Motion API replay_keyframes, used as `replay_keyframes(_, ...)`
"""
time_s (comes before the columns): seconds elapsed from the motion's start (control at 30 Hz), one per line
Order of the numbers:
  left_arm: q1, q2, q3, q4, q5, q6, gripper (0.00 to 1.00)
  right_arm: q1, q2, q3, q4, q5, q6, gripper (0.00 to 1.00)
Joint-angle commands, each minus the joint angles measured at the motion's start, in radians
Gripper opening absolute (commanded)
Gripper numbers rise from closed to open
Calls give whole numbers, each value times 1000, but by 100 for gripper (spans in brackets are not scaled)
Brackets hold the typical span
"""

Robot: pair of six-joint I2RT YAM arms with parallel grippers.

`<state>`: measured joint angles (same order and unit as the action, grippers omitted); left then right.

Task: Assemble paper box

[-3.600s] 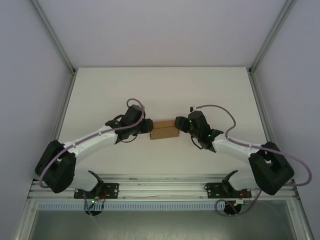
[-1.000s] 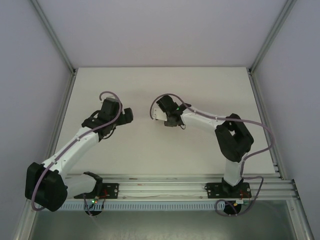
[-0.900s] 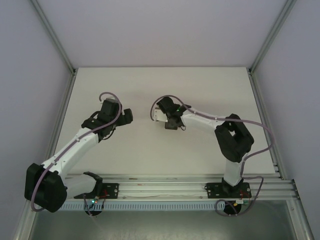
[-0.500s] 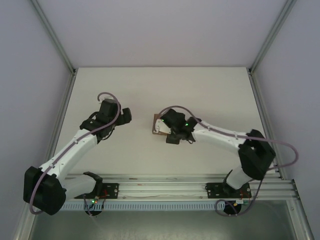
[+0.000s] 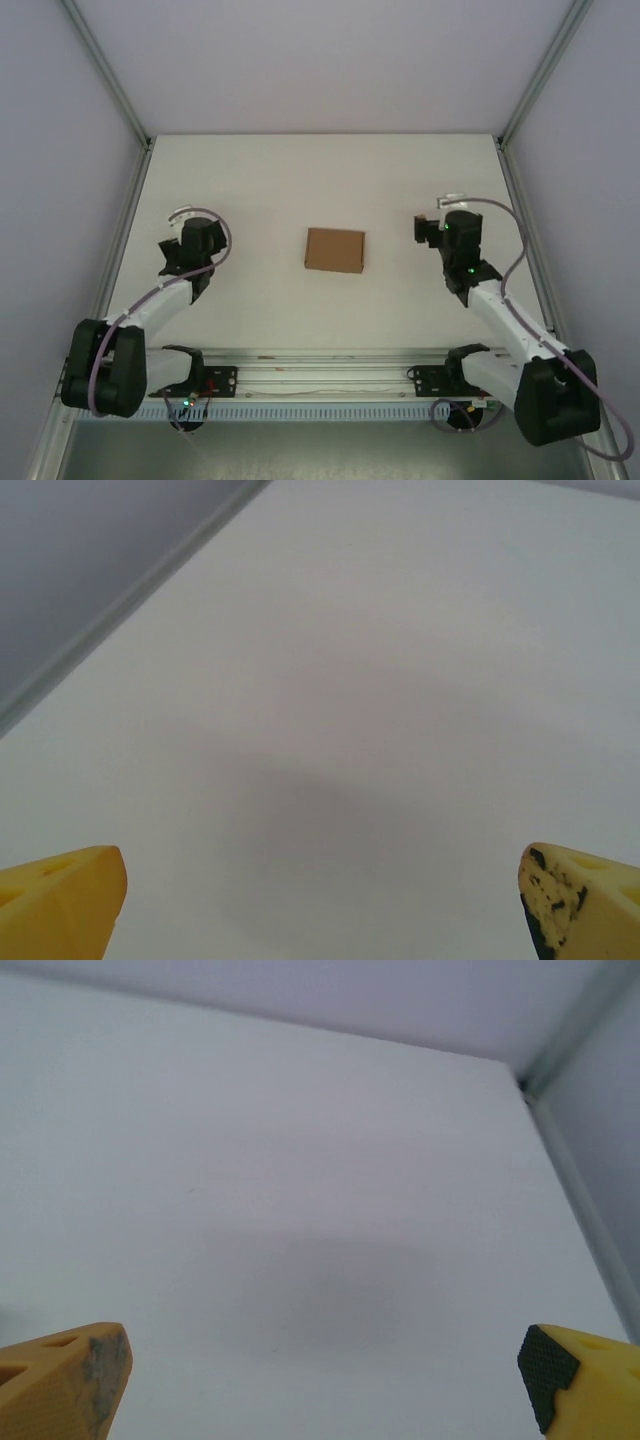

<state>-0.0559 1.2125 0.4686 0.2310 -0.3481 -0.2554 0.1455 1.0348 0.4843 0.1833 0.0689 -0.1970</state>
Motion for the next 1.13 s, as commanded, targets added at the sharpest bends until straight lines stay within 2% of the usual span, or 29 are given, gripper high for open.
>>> replay_keyframes(0.0,22,32,-35,316,55,127,100,-71,38,-111,328,-87,160,100)
replay_keyframes(0.13,24,128,-160,630,114,194,100,-99,186,-202,611,-89,134,100)
replay_keyframes(0.2,24,110,-150,592,147,217,100,-118,294,-191,673,-145,139,100)
replay_keyframes(0.27,30,172,-215,783,123,223,100,-136,431,-167,759,-138,160,100)
replay_keyframes(0.3,47,236,-247,907,131,209,100,-153,479,-148,781,-131,188,100)
replay_keyframes(0.33,60,302,-265,1006,160,210,100,-171,485,-117,731,-147,206,100)
replay_keyframes(0.37,63,351,-258,1072,156,220,100,-194,450,-86,603,-182,216,100)
replay_keyframes(0.4,65,323,-230,965,166,212,100,-198,459,-94,634,-189,216,100)
replay_keyframes(0.43,66,275,-179,782,171,188,100,-198,482,-112,713,-191,223,100)
replay_keyframes(0.47,64,295,-147,763,142,196,100,-198,474,-109,692,-189,221,100)
replay_keyframes(0.5,51,319,-171,853,135,217,100,-197,455,-95,631,-190,216,100)
replay_keyframes(0.53,53,323,-169,855,138,218,100,-198,458,-96,638,-185,217,100)
replay_keyframes(0.6,54,292,-148,754,143,200,100,-198,469,-105,677,-184,220,100)
replay_keyframes(0.67,53,312,-164,825,142,214,100,-198,459,-97,643,-183,219,100)
replay_keyframes(0.73,53,294,-150,766,144,204,100,-197,464,-101,662,-184,219,100)
replay_keyframes(0.8,53,307,-159,804,142,213,100,-199,462,-98,648,-184,219,100)
replay_keyframes(1.1,53,299,-154,782,143,208,100,-198,461,-98,650,-182,219,100)
